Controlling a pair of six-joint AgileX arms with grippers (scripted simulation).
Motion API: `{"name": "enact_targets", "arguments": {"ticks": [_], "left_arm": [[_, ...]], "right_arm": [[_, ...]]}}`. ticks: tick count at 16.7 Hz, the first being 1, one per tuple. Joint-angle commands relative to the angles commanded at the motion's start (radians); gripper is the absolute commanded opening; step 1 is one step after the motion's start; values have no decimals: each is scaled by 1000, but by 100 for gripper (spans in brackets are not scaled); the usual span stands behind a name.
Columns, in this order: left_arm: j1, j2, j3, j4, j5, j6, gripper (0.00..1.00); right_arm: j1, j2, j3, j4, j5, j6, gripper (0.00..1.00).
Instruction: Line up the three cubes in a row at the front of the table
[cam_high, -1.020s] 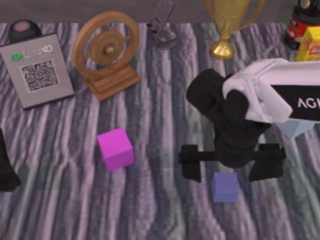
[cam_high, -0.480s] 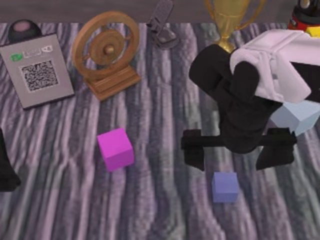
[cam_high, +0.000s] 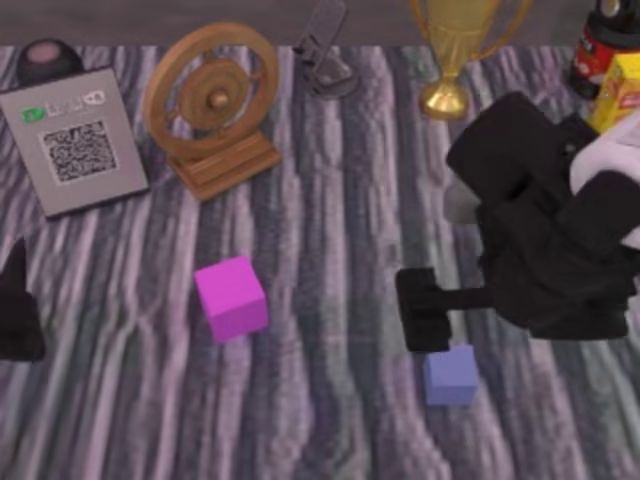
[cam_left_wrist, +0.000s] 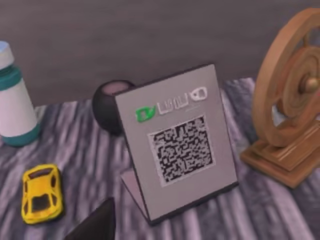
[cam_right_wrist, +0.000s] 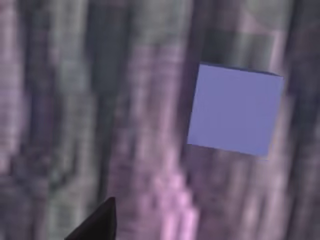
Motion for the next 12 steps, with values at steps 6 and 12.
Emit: {"name": "enact_targets", "arguments": {"ticks": [6,12], "left_arm": [[-135,614,437,-318,-3,194,100],[-276,1239,870,-650,-3,392,100]], "right_arm": [[-100,-583,-427,291,-18,-192,100],[-337,-1135,-835,593,-25,-395,100]]}}
